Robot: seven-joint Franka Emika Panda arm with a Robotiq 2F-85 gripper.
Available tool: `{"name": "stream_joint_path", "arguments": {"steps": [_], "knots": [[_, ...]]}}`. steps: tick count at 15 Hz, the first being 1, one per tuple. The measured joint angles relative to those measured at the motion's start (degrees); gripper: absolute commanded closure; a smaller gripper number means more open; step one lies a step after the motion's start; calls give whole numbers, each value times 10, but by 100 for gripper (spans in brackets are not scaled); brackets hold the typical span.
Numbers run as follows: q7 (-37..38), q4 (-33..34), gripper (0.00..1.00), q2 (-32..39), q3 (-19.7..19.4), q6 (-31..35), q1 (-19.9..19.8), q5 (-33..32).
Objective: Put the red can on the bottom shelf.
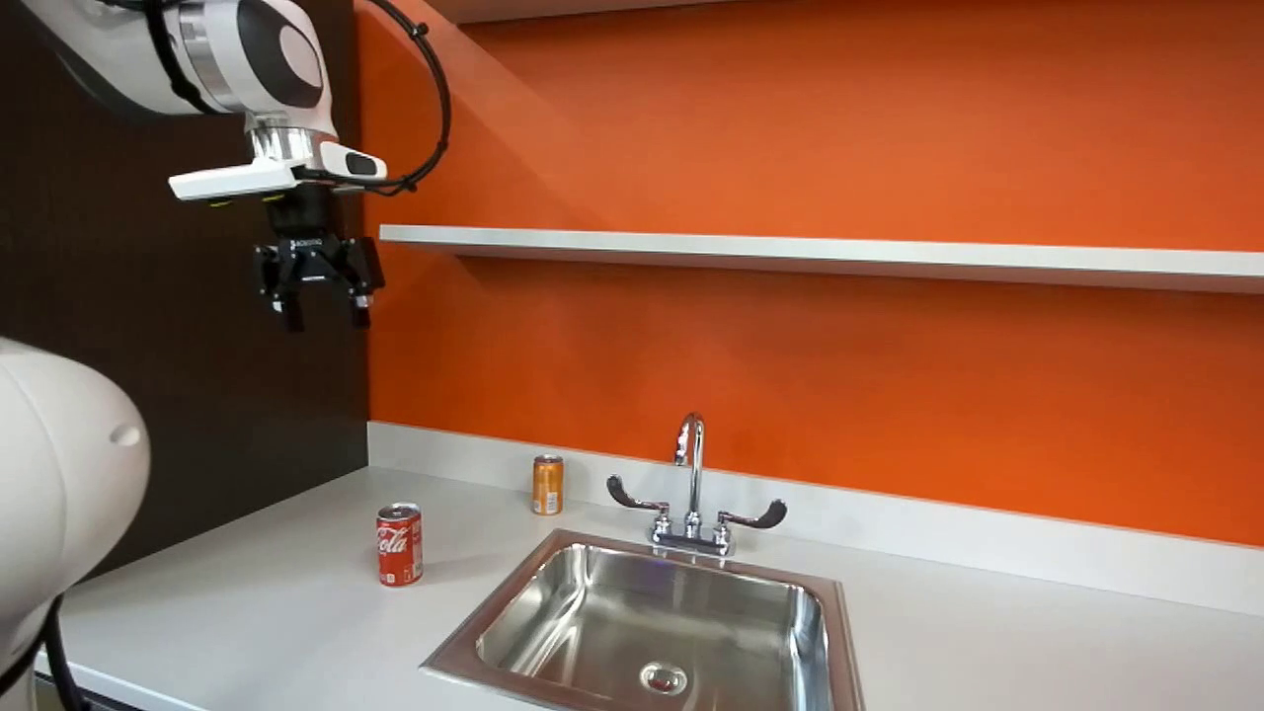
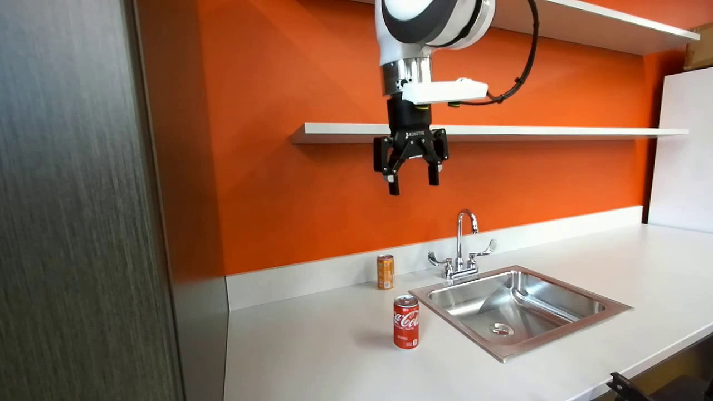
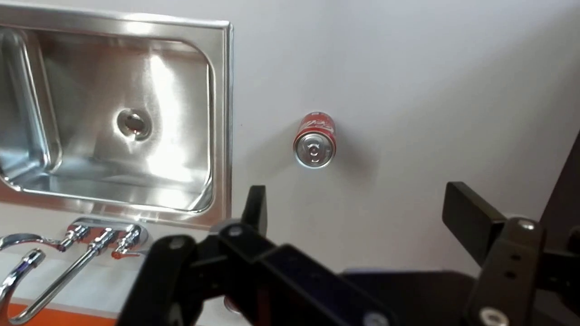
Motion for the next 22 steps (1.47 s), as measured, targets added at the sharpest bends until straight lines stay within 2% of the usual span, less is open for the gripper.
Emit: {"name": "stream_joint_path", "arguments": {"steps": [6,15,22], "knots": [[67,-73,0,-34,13,33,16,15],[70,-155,0,7,5,196,6,14],[63,-215,0,31,-18,251,5,14]]}}
